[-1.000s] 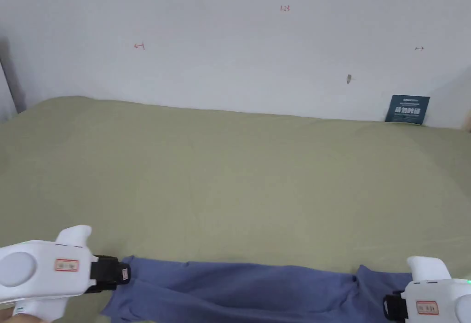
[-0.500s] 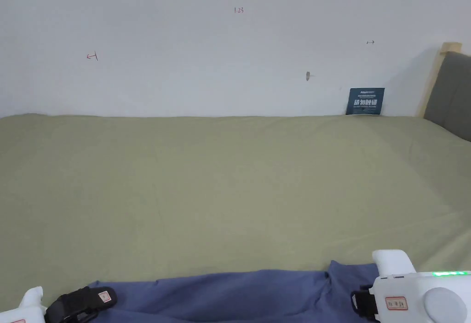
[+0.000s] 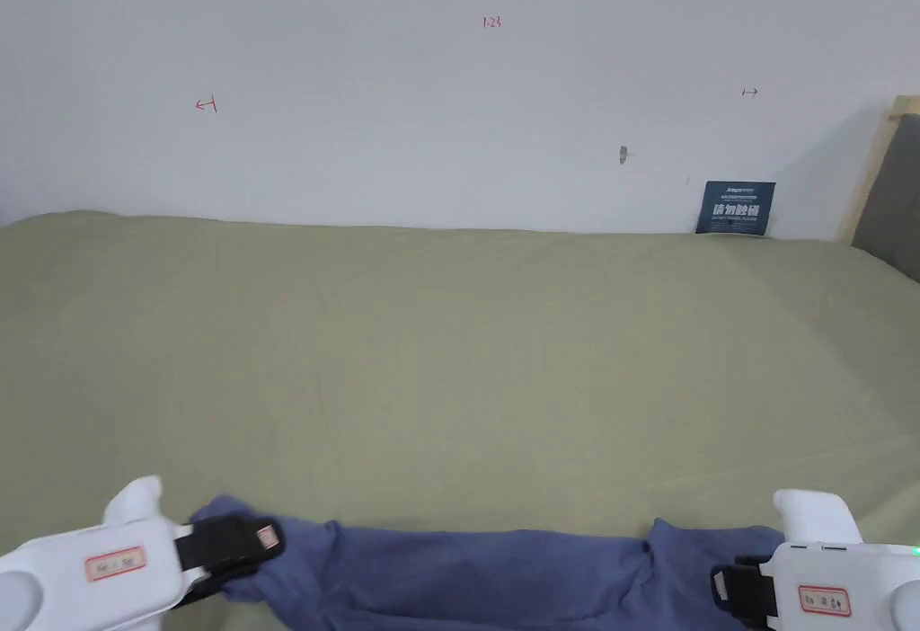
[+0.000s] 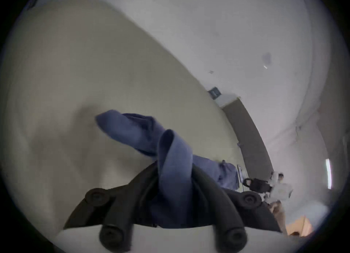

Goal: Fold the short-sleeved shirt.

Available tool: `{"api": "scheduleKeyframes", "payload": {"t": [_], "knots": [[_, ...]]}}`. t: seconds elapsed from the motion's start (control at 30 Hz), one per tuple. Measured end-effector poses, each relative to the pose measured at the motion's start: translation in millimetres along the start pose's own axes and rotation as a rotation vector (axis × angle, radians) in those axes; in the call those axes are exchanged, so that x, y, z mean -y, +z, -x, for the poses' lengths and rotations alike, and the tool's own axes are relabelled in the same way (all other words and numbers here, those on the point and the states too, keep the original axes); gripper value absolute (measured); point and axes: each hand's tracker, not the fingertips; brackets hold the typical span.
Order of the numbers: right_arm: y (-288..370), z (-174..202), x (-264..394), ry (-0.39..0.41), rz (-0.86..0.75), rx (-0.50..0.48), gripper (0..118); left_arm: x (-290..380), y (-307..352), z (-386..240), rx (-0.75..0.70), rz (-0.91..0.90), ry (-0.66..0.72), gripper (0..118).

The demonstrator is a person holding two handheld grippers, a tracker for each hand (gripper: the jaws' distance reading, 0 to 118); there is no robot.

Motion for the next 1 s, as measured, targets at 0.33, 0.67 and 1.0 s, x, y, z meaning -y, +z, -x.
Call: {"api": "scheduleKeyframes", "payload": {"t": [0.33,0.67,1.0], "knots": [[-10.8,-8.7,10.6,-0.015,0.004,-0.009,0,79.5,-127.9,-125.8,0.026,0.235,-0.282,11],[-20.3,-36.7,22.8,-0.073,0.023,0.017,0,86.6,-114.1,-121.3,0.230,0.121,-0.125,72],[-20.8,-39.1,27.0,-0.082,-0.004,0.048,0,114.1,-187.0,-107.7,0.073,0.391,-0.054,1]]}}
